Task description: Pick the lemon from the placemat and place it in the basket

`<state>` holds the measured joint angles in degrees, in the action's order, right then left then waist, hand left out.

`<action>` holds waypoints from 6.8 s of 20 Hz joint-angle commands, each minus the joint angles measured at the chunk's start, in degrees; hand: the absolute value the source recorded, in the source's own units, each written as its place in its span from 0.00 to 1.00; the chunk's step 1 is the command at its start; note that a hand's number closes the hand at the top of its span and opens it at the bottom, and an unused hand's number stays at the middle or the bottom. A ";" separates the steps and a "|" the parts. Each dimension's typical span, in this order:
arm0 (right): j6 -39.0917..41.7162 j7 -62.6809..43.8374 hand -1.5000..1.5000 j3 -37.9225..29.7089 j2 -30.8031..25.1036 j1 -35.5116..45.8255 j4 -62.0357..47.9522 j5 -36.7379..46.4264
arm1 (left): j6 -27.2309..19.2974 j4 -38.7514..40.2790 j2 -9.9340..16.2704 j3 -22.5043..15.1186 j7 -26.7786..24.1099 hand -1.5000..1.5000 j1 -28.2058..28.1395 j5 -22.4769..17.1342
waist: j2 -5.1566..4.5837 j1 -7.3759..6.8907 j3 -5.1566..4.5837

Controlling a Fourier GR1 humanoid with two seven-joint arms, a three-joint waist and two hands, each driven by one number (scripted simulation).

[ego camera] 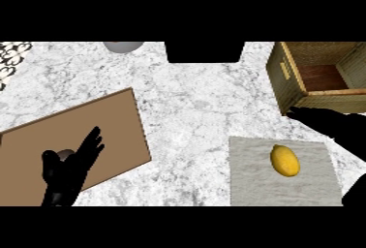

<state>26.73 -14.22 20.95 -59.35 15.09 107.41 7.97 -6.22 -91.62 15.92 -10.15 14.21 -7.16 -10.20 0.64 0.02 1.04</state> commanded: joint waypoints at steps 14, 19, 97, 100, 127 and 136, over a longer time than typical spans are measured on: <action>-7.61 10.47 0.00 3.14 8.61 -4.07 -11.19 13.51 | -0.38 4.99 1.08 2.45 3.47 0.50 -2.48 0.42 | -0.87 -0.53 -0.96; -7.81 5.75 0.00 7.24 12.86 -3.48 -9.14 17.62 | 1.54 7.10 1.86 3.55 0.27 0.50 -3.72 0.02 | -0.77 -0.47 -1.06; -7.67 -42.70 1.00 -40.85 31.88 42.46 -7.31 15.03 | 0.39 6.84 -1.33 3.67 3.23 0.50 -1.73 2.54 | -1.12 -0.23 -1.12; -6.91 -39.67 1.00 -41.69 28.01 44.32 -13.50 15.38 | 2.20 4.56 0.55 5.01 3.20 0.50 -2.69 1.22 | -1.07 -0.96 -1.10; -20.08 -11.78 1.00 -45.22 24.11 35.18 -45.95 21.24 | 1.92 8.25 -1.26 5.14 2.17 0.50 -0.50 2.78 | -1.40 -0.25 -1.13; -19.19 2.18 0.00 -44.76 17.90 34.29 -55.25 22.52 | 2.74 6.84 -1.26 4.23 1.98 0.50 -3.34 3.41 | -1.18 -1.22 -1.02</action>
<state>7.47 -16.73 -23.93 -39.34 49.85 55.03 29.94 -4.40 -91.05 13.74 -6.33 15.35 -6.31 -7.16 0.15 -1.03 0.92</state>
